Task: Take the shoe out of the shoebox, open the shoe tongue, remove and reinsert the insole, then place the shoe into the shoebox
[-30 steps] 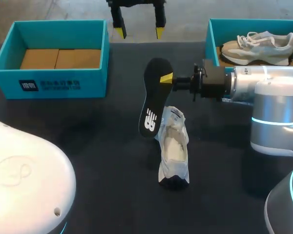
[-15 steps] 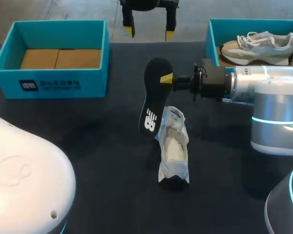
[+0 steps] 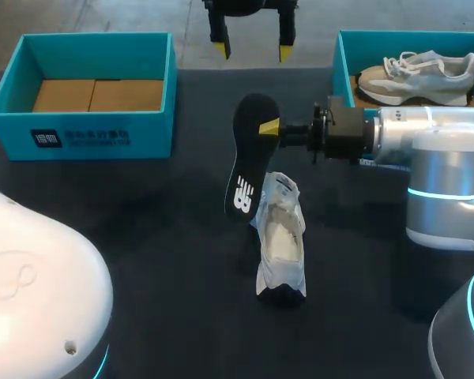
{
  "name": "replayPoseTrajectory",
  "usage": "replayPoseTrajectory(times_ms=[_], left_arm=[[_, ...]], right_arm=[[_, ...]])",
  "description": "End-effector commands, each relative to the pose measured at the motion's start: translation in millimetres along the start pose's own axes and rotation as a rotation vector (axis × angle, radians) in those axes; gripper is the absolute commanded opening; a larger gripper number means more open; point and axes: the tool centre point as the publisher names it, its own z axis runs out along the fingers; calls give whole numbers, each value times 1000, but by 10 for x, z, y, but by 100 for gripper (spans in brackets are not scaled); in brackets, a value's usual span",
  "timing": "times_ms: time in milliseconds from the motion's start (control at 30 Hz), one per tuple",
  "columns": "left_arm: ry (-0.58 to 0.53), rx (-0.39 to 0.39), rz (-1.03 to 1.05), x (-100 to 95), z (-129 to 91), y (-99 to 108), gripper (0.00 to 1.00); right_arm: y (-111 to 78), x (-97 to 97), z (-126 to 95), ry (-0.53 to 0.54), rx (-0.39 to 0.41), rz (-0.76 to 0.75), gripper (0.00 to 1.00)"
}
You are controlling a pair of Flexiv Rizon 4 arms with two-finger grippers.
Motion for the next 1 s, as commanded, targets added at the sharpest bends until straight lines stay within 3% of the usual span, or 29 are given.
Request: replayPoseTrajectory(times_ms=[33, 433, 667, 1000], left_arm=[[-102, -29, -22, 147, -38, -67, 100], [-411, -160, -40, 557, -11, -409, 100], [-593, -212, -67, 806, 79, -436, 100], [-789, -217, -43, 1002, 149, -391, 100]], right_arm=[[-6, 0, 18, -2, -2, 1, 0], [-6, 0, 18, -2, -2, 1, 0], [-6, 0, 18, -2, -2, 1, 0], [-6, 0, 18, -2, -2, 1, 0]])
